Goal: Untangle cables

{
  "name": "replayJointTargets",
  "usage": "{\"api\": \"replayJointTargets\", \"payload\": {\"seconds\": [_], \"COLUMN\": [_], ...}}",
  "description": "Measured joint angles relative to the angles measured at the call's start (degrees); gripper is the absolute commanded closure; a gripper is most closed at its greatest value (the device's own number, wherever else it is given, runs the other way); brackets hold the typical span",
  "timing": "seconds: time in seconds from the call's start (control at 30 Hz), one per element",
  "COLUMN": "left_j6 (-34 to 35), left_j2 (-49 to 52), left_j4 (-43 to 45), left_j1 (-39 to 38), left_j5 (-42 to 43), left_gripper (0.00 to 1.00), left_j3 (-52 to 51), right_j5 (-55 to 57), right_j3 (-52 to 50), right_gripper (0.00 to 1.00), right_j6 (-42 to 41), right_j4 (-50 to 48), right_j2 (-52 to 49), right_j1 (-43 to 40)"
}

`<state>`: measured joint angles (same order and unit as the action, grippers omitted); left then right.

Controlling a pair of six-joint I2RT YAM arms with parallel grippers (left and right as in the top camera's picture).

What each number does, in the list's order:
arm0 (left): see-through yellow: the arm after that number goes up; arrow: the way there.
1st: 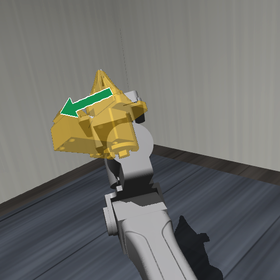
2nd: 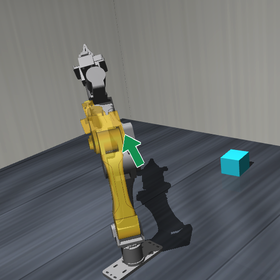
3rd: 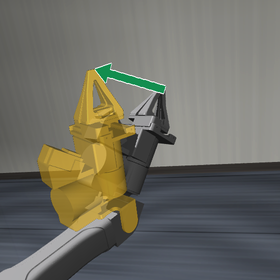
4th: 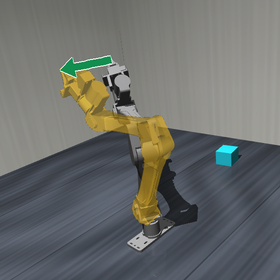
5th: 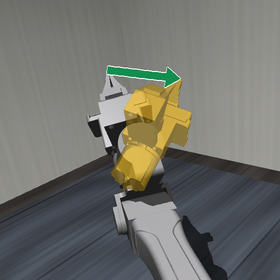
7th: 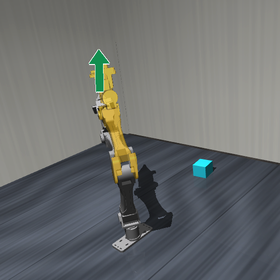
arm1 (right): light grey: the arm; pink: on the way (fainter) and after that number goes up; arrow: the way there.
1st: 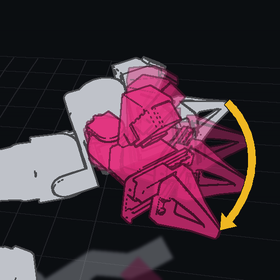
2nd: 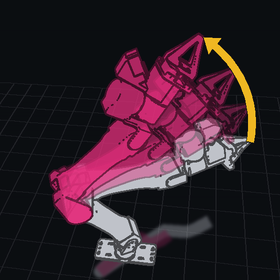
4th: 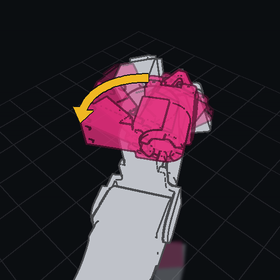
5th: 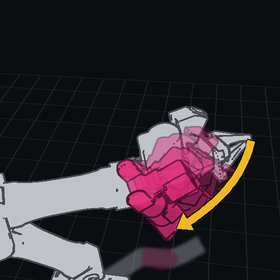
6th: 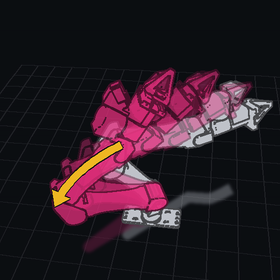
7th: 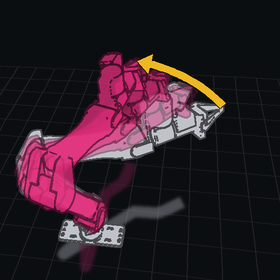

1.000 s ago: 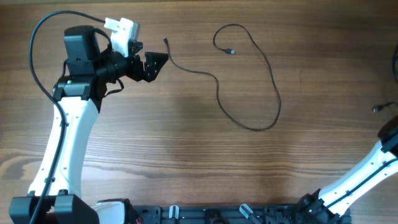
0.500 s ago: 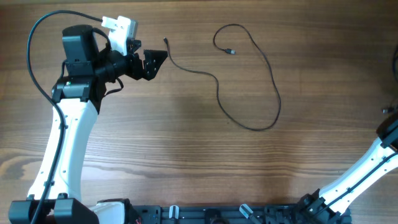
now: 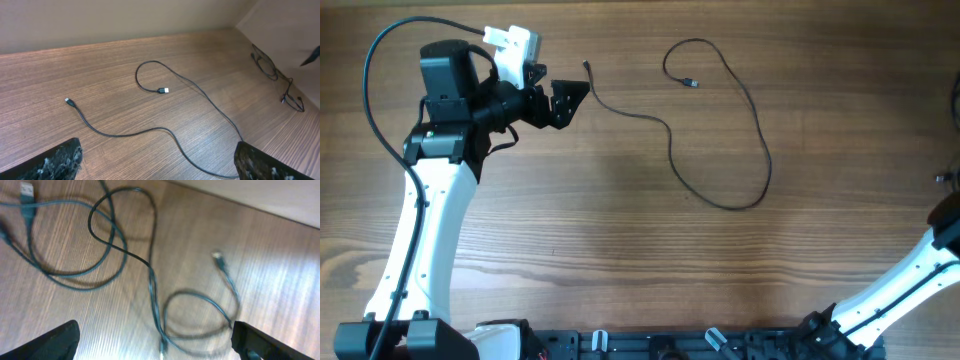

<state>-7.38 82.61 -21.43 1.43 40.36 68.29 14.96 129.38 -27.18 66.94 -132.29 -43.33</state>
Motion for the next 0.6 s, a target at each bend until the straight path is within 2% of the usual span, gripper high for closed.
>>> {"api": "replayJointTargets", "payload": {"seconds": [0.33, 0.6], "left_j6": [-1.64, -1.79], "left_j2": [0.00, -0.20], "left_j4": [-0.04, 0.26], "left_j1": [0.00, 0.00], "left_j5": [-0.68, -8.39], "left_gripper": [0.00, 0.02], "left_j3": [0.00, 0.00], "right_j5": [1.62, 0.22], "right_j3": [0.37, 0.42], "right_gripper": [0.00, 0.00], "right_j6": [-6.27, -7.28], "right_j4": [10.58, 14.49], "right_j2": [11.19, 20.85], "right_j1": [0.17, 6.05]}}
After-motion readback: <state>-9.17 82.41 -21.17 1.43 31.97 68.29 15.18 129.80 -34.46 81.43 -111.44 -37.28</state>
